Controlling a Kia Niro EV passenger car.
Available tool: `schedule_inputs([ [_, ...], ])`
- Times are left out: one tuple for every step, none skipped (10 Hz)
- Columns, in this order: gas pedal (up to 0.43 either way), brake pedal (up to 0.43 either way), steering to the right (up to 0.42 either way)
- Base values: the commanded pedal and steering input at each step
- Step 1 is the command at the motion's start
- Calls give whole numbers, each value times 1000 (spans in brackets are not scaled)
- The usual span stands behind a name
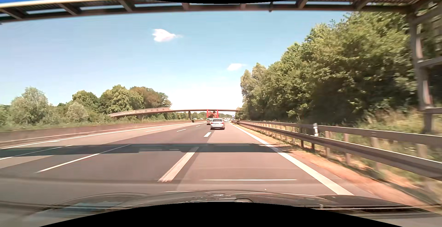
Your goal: Follow the waypoints while adhering to traffic rules and regulations
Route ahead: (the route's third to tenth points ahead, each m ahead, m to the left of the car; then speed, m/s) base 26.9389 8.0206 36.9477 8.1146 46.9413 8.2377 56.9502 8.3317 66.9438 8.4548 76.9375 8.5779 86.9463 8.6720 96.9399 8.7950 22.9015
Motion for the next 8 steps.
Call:
schedule_inputs([
  [220,0,-3],
  [220,0,-3],
  [220,0,-3],
  [220,0,-3],
  [220,0,-3],
  [220,0,-3],
  [220,0,-3],
  [220,0,-3],
])
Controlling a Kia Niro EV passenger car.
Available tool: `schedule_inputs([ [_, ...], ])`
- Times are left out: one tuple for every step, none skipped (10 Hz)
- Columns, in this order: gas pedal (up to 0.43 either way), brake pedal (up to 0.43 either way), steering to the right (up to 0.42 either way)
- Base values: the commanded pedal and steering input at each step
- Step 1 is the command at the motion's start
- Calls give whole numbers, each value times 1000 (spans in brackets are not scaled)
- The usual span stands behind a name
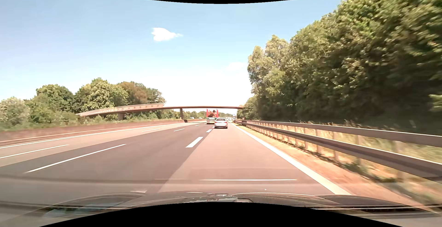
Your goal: Follow the waypoints while adhering to traffic rules and regulations
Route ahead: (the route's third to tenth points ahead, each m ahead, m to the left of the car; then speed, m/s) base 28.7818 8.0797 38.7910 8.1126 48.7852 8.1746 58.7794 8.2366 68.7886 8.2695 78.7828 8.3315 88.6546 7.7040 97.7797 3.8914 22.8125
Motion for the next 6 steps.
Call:
schedule_inputs([
  [220,0,-3],
  [220,0,-3],
  [220,0,-3],
  [220,0,-4],
  [220,0,-4],
  [209,0,-4],
])
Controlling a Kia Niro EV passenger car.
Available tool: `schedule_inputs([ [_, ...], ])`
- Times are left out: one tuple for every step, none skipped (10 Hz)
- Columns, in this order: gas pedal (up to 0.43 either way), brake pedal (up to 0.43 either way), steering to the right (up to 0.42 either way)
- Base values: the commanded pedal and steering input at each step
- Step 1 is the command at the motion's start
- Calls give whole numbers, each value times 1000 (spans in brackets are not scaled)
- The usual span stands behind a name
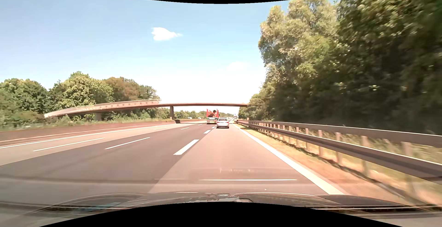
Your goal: Follow the waypoints while adhering to traffic rules and regulations
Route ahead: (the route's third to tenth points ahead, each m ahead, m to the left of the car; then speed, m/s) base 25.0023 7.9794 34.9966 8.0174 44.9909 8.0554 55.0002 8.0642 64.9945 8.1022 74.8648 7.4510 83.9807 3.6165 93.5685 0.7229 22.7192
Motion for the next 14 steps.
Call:
schedule_inputs([
  [209,0,-4],
  [209,0,-4],
  [209,0,-4],
  [209,0,-4],
  [209,0,-4],
  [209,0,-4],
  [197,0,-4],
  [197,0,-5],
  [197,0,-5],
  [197,0,-5],
  [197,0,-5],
  [197,0,-4],
  [197,0,-4],
  [197,0,-4],
])
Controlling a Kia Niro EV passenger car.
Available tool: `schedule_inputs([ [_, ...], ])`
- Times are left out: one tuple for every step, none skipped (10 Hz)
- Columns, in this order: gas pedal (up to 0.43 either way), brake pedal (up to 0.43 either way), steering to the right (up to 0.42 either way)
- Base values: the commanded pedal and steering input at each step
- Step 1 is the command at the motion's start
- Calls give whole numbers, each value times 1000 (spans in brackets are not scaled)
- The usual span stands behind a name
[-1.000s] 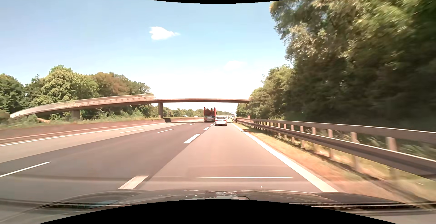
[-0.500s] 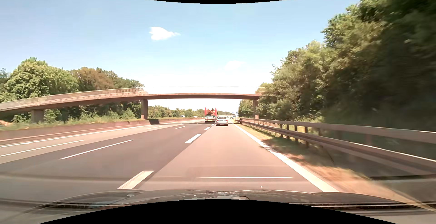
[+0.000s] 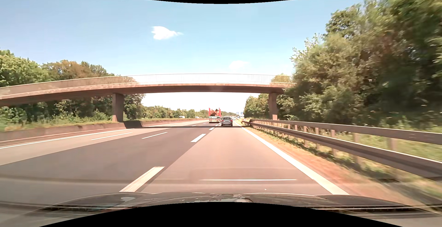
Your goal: Follow the waypoints while adhering to traffic rules and regulations
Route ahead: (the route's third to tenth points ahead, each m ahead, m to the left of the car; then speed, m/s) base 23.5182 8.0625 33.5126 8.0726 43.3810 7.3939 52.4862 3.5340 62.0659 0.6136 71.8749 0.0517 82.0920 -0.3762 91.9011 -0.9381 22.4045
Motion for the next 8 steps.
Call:
schedule_inputs([
  [197,0,-1],
  [197,0,0],
  [197,0,0],
  [197,0,0],
  [197,0,0],
  [197,0,0],
  [197,0,0],
  [209,0,0],
])
